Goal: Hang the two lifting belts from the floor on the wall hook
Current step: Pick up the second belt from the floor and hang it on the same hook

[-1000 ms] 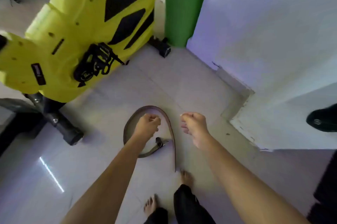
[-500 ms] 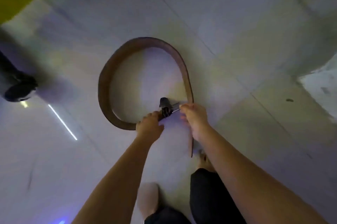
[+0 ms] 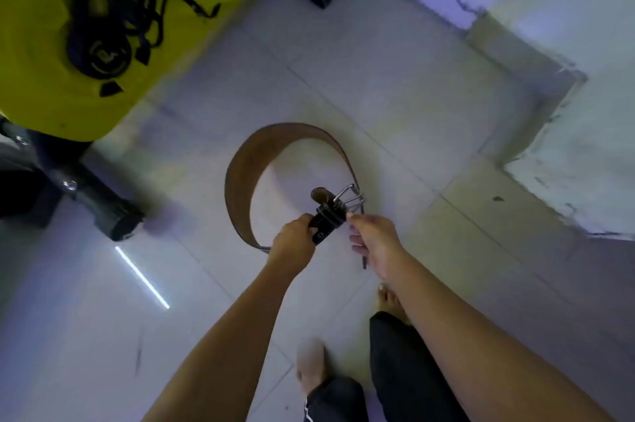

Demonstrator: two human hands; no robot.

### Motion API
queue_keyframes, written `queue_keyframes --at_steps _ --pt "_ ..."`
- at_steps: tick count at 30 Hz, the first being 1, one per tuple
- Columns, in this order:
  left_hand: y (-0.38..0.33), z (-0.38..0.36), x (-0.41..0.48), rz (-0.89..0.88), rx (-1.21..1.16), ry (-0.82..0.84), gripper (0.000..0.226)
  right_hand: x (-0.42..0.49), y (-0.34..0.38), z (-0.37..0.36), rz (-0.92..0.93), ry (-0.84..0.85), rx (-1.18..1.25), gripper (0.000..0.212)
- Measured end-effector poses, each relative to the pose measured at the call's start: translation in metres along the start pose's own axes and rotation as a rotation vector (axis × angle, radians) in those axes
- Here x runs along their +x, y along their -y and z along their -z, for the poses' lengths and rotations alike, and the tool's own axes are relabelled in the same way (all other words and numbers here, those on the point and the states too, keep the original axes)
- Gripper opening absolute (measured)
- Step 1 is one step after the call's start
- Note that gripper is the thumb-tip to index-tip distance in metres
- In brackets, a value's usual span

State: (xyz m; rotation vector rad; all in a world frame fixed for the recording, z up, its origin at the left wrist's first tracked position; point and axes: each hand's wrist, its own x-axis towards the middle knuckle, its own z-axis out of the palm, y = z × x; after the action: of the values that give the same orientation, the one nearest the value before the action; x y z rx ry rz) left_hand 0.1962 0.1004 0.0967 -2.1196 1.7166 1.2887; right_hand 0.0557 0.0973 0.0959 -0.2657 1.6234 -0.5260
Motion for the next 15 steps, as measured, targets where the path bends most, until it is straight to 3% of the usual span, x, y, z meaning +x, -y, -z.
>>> queue_keyframes --at_steps 6,12,15 --pt "-0.117 0.133 -0.116 -0.127 -0.372 -0.091 0.03 -0.164 0.108 0.017 0.195 -0.061 0.189 0.037" --pt "-0.233 0.234 -0.225 -0.393 -0.619 -0.05 0.022 -0.328 0.205 0.067 0.579 -0.022 0.349 0.007" --pt "-0.29 0.259 -0.282 -0.522 -0.819 0.046 0.021 -0.407 0.237 0.104 0.755 -0.085 0.349 0.008"
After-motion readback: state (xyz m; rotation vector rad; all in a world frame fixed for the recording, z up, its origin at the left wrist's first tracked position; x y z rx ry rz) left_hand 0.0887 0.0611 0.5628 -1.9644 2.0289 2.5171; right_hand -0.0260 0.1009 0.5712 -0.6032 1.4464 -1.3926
